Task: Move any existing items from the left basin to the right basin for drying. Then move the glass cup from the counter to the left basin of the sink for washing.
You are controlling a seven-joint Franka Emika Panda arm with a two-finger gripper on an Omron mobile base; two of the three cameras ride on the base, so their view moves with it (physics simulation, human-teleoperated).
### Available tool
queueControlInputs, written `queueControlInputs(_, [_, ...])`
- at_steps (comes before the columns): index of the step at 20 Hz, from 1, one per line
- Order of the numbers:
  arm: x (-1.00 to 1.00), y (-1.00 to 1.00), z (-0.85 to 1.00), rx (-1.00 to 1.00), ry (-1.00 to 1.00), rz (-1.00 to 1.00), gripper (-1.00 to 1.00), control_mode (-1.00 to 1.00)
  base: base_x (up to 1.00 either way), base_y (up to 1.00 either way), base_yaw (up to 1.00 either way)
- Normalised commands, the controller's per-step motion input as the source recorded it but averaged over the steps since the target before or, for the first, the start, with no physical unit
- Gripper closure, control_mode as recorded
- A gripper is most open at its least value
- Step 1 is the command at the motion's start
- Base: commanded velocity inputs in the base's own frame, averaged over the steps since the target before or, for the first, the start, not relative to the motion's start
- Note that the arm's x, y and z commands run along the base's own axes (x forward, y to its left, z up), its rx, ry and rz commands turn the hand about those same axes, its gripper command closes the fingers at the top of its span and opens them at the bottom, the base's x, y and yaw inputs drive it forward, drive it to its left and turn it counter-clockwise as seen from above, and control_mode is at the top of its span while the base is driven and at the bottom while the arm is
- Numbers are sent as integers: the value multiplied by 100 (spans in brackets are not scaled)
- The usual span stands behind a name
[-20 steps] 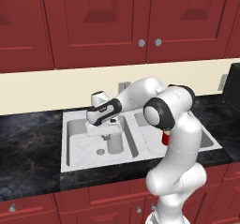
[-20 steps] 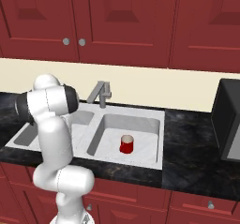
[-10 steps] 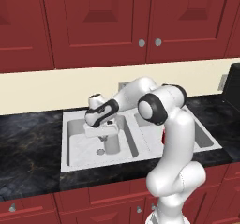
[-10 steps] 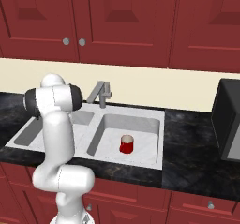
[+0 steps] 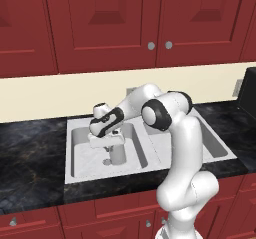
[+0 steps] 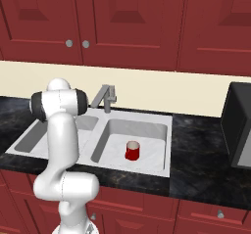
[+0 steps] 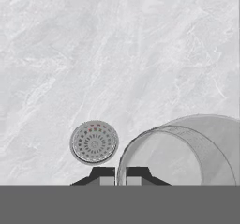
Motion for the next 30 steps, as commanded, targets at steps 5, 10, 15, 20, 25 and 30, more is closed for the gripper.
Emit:
queueControlInputs(5, [1,9,-16,0,-1,0,100,-100,0,0,0])
queueControlInputs(10, [-3,5,-11,0,-5,0,100,-100,0,0,0])
queueControlInputs(15, [-38,-1,-11,3,-4,-4,100,-100,0,0,0])
queueControlInputs(20, [-47,-7,-14,8,-11,-7,100,-100,0,0,0])
queueControlInputs(25, [-39,0,-22,6,-16,-4,-100,-100,0,0,0])
queueControlInputs(30, [-24,-1,-8,5,-17,-3,-100,-100,0,0,0])
